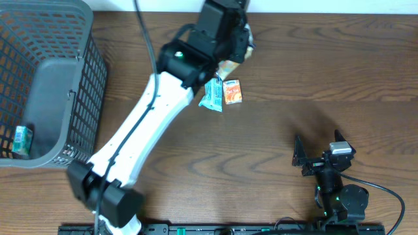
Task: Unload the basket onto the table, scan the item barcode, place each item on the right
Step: 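Lift the snack bag out and carry it right of the scanner, then drop the snack bag on the table and return the left arm to the basket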
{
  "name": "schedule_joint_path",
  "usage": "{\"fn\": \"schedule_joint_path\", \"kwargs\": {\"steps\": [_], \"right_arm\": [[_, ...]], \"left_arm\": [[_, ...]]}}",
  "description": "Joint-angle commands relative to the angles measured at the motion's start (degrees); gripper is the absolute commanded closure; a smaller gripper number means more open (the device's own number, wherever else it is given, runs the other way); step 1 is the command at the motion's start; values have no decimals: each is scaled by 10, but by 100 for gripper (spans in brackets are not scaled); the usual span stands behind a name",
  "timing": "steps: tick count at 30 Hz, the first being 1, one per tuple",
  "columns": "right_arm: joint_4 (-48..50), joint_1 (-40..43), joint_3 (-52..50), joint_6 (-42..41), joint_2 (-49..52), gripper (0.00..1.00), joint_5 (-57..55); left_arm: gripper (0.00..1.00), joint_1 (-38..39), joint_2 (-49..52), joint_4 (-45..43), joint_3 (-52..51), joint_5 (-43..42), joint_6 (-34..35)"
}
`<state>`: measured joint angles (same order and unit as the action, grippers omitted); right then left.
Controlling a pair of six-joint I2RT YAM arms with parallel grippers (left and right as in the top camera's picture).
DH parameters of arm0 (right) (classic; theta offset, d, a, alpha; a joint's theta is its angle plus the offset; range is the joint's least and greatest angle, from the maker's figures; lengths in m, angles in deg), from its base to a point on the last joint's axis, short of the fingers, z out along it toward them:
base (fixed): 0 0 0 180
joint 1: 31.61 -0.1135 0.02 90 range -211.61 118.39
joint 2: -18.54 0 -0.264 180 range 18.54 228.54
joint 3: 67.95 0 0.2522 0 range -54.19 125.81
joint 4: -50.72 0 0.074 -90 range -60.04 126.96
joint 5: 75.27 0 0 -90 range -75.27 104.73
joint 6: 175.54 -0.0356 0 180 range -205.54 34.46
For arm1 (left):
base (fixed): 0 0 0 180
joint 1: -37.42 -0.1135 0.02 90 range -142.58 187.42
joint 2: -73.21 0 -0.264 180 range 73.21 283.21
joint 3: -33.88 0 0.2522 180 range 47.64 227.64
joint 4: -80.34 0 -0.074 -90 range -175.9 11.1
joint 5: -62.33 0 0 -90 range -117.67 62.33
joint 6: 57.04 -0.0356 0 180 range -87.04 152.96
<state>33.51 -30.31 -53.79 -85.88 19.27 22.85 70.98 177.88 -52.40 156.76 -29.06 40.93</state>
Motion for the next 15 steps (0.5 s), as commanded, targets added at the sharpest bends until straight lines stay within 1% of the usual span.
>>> {"fn": "schedule_joint_path", "kwargs": {"steps": [1, 5, 7, 10, 15], "right_arm": [[-2, -4, -1, 6, -2, 1, 0], [-2, -4, -1, 6, -2, 1, 0], [-2, -4, -1, 6, -2, 1, 0], [-2, -4, -1, 6, -2, 1, 0], [-2, -4, -1, 6, -2, 1, 0]], "left_arm": [[93, 14, 36, -43, 7, -2, 24], [93, 28, 78, -87, 7, -2, 25], [93, 33, 97, -99, 7, -2, 44], [92, 38, 118, -105, 7, -2, 70], [92, 41, 123, -105, 7, -2, 70]]}}
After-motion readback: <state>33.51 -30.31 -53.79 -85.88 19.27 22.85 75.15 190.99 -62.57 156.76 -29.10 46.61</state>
